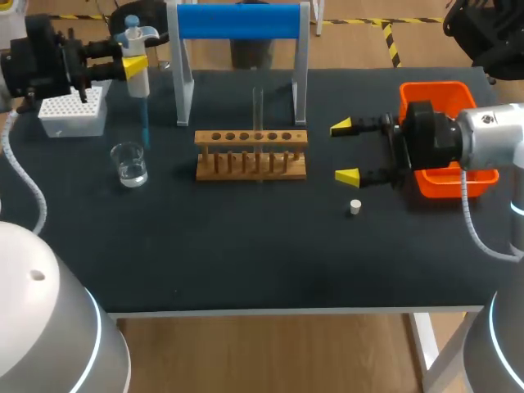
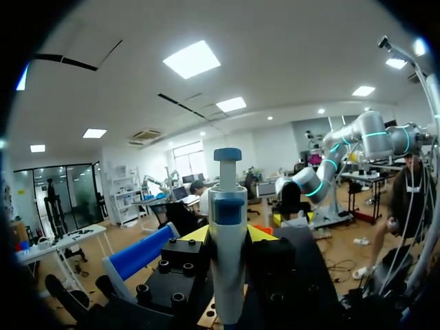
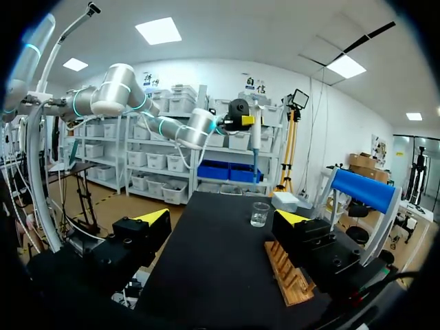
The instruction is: Invert the test tube, pick up the pipette, mount the tip to pipette, aspirate from beaker and dispense into the tube, eject the tip, return the pipette, and cap with the stopper.
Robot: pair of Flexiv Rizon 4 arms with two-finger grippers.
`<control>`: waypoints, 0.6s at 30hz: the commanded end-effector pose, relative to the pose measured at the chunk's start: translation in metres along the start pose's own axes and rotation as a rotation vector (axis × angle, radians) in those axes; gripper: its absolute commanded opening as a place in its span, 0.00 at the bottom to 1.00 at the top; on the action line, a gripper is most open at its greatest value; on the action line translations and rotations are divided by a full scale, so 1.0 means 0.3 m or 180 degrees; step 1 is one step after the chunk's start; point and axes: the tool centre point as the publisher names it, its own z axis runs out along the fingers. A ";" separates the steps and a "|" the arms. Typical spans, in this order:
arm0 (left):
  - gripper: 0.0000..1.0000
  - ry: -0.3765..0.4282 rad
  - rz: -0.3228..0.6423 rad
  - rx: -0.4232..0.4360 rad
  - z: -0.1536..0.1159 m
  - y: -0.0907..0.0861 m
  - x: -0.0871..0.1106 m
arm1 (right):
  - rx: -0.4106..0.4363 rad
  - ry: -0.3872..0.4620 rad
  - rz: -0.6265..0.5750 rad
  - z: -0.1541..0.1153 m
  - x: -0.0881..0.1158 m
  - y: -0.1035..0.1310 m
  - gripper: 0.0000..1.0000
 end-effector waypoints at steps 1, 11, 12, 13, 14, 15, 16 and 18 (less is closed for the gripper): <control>0.00 -0.0009 0.0025 0.0021 -0.030 0.021 -0.028 | 0.0006 -0.0004 -0.0001 -0.002 0.003 0.003 1.00; 0.00 -0.0087 0.0027 0.0044 -0.060 0.081 -0.095 | 0.0006 -0.0004 -0.0001 -0.002 0.003 0.003 1.00; 0.00 -0.0097 0.0026 0.0046 -0.064 0.085 -0.098 | 0.0006 -0.0004 -0.0001 -0.002 0.003 0.003 1.00; 0.00 -0.0105 0.0024 0.0050 -0.067 0.089 -0.101 | 0.0006 -0.0004 -0.0001 -0.002 0.003 0.003 1.00; 0.00 -0.0110 0.0022 0.0052 -0.070 0.094 -0.107 | 0.0006 -0.0004 -0.0001 -0.002 0.003 0.003 1.00; 0.00 -0.0114 0.0021 0.0053 -0.073 0.098 -0.112 | 0.0006 -0.0004 -0.0001 -0.002 0.003 0.003 1.00; 0.00 -0.0118 0.0020 0.0054 -0.076 0.102 -0.116 | 0.0006 -0.0004 -0.0001 -0.002 0.003 0.003 1.00; 0.00 -0.0128 0.0019 0.0060 -0.084 0.110 -0.125 | 0.0006 -0.0004 -0.0001 -0.002 0.003 0.003 1.00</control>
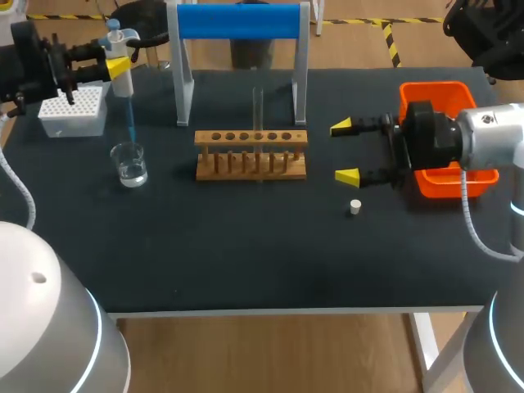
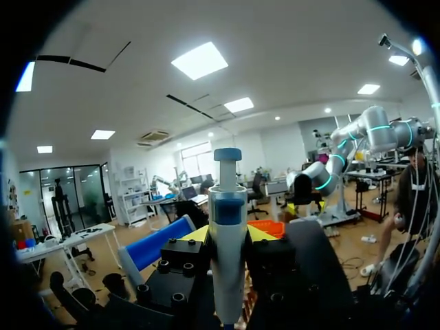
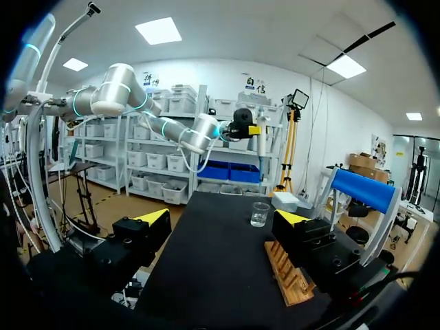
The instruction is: Invert the test tube, pick up the pipette, mount the tip to pipette, aspirate from beaker and dispense into the tube, eject the tip, return the pipette, and cap with the stopper.
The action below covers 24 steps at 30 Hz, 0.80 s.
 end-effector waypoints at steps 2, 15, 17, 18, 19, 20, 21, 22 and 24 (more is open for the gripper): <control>0.00 0.0015 -0.0002 0.0026 -0.015 0.023 -0.027 | 0.0006 -0.0004 0.0000 -0.002 0.003 0.002 1.00; 0.00 -0.0029 -0.0009 0.0020 -0.044 0.053 -0.076 | 0.0006 -0.0004 0.0000 -0.002 0.003 0.002 1.00; 0.00 -0.0038 -0.0015 0.0021 -0.047 0.058 -0.080 | 0.0006 -0.0004 0.0000 -0.002 0.003 0.002 1.00; 0.00 -0.0041 -0.0019 0.0020 -0.047 0.058 -0.080 | 0.0006 -0.0004 0.0000 -0.002 0.003 0.002 1.00; 0.00 -0.0047 -0.0024 0.0024 -0.048 0.059 -0.080 | 0.0006 -0.0004 0.0000 -0.002 0.003 0.002 1.00; 0.00 -0.0051 -0.0027 0.0025 -0.049 0.061 -0.080 | 0.0006 -0.0004 0.0000 -0.002 0.003 0.002 1.00; 0.00 -0.0056 -0.0030 0.0029 -0.050 0.062 -0.080 | 0.0006 -0.0004 0.0000 -0.002 0.003 0.002 1.00; 0.00 -0.0060 -0.0034 0.0033 -0.050 0.063 -0.079 | 0.0006 -0.0004 0.0000 -0.002 0.003 0.002 1.00; 0.00 -0.0074 -0.0053 0.0050 -0.051 0.064 -0.079 | 0.0006 -0.0004 0.0000 -0.002 0.003 0.002 1.00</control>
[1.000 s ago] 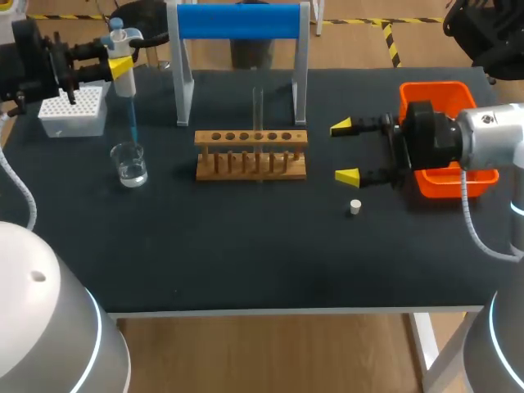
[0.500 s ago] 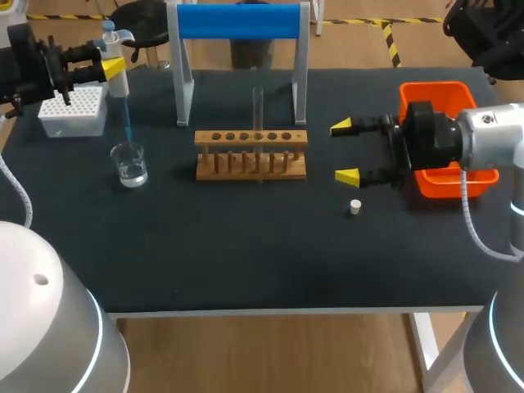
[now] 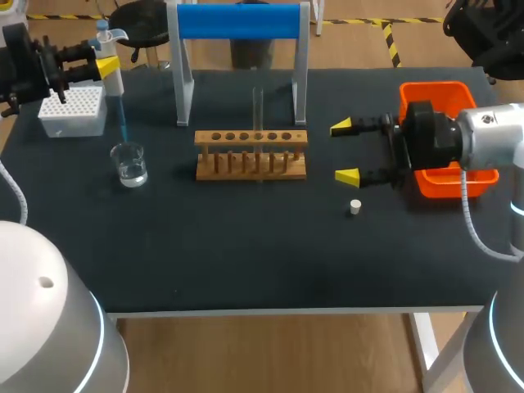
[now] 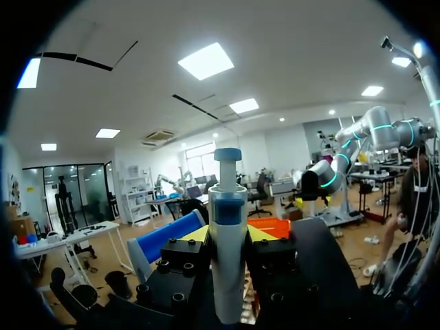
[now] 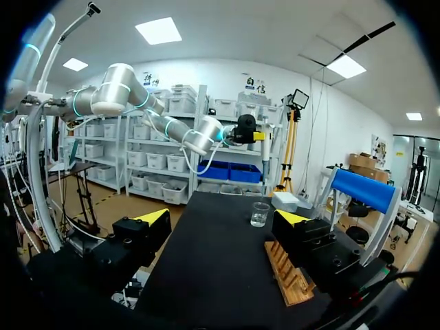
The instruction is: Invert the test tube, pick up the pipette, mount the tip to pipette, aspirate from beaker and dispense into the tube, eject the tip, return the pipette, and cap with the stopper.
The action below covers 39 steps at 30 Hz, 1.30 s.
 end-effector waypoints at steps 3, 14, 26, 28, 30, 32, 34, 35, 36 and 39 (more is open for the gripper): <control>0.00 -0.0023 -0.0063 0.0061 -0.006 0.005 0.001 | 0.0006 -0.0004 -0.0001 -0.002 0.003 0.002 1.00; 0.00 -0.0046 -0.0087 0.0065 -0.008 0.002 0.002 | 0.0006 -0.0004 -0.0001 -0.002 0.003 0.002 1.00; 0.00 -0.0046 -0.0087 0.0065 -0.008 0.002 0.002 | 0.0006 -0.0004 -0.0001 -0.002 0.003 0.002 1.00; 0.00 -0.0046 -0.0087 0.0065 -0.008 0.002 0.002 | 0.0006 -0.0004 -0.0001 -0.002 0.003 0.002 1.00; 0.00 -0.0046 -0.0087 0.0065 -0.008 0.002 0.002 | -0.0006 0.0009 0.0023 0.011 0.010 0.006 1.00; 0.00 -0.0046 -0.0087 0.0065 -0.008 0.002 0.002 | 0.0044 0.0018 -0.0047 0.038 0.021 0.016 1.00; 0.00 -0.0046 -0.0087 0.0065 -0.008 0.002 0.002 | 0.0067 0.0011 -0.0057 0.060 0.023 0.018 1.00; 0.00 -0.0046 -0.0087 0.0065 -0.008 0.002 0.002 | 0.0086 0.0015 -0.0068 0.070 0.024 0.019 1.00; 0.00 -0.0046 -0.0087 0.0065 -0.008 0.002 0.002 | 0.0113 0.0015 -0.0080 0.079 0.023 0.017 1.00; 0.00 -0.0046 -0.0087 0.0065 -0.008 0.002 0.002 | 0.0196 -0.0009 -0.0067 0.102 0.021 0.011 1.00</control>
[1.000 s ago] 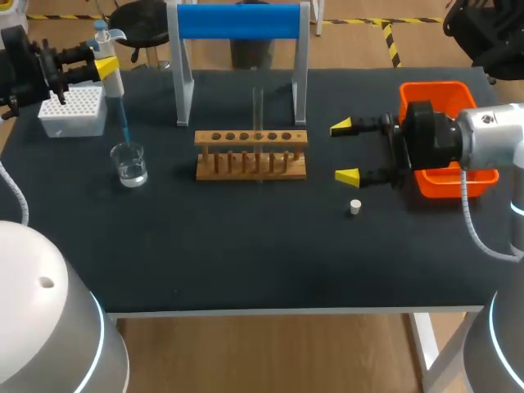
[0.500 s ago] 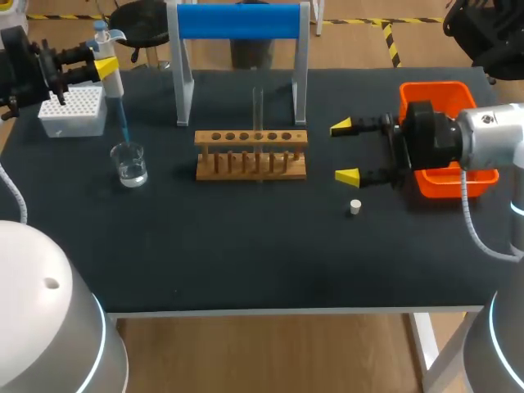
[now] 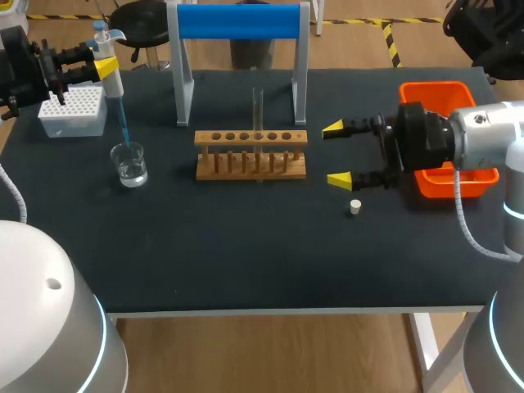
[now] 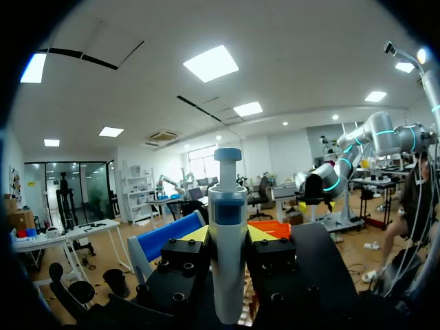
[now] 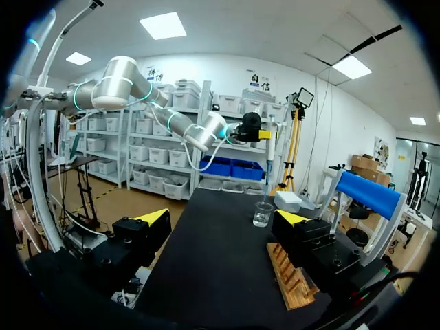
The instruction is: Invert the test tube, pick up the pipette, mount the tip to pipette, aspirate from beaker and dispense into the tube, eject the tip, return the pipette, and cap with the stopper.
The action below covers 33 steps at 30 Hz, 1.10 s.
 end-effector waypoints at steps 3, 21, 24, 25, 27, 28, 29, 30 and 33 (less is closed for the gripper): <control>0.00 0.0001 0.0004 0.0006 0.000 0.000 0.001 | 0.0152 -0.0063 0.0033 0.064 0.000 0.003 1.00; 0.00 0.0001 0.0004 0.0006 0.000 0.000 0.001 | 0.0339 -0.0046 0.0002 0.328 -0.019 0.051 1.00; 0.00 0.0001 0.0004 0.0006 0.000 0.000 0.001 | 0.0365 -0.0056 0.0027 0.364 -0.034 0.051 1.00; 0.00 0.0001 0.0004 0.0006 0.000 0.000 0.001 | 0.0376 -0.0063 0.0030 0.375 -0.042 0.050 1.00; 0.00 0.0001 0.0004 0.0006 0.000 0.000 0.001 | 0.0394 -0.0091 0.0044 0.391 -0.053 0.051 1.00; 0.00 0.0001 0.0004 0.0006 0.000 0.000 0.001 | 0.0405 -0.0108 0.0050 0.398 -0.061 0.050 1.00; 0.00 0.0001 0.0004 0.0006 0.000 0.000 0.001 | 0.0411 -0.0118 0.0055 0.405 -0.070 0.050 1.00; 0.00 0.0001 0.0004 0.0006 0.000 0.000 0.001 | 0.0430 -0.0139 0.0053 0.411 -0.078 0.048 1.00; 0.00 0.0001 0.0004 0.0006 0.000 0.000 0.001 | 0.0494 -0.0204 0.0059 0.436 -0.093 0.038 1.00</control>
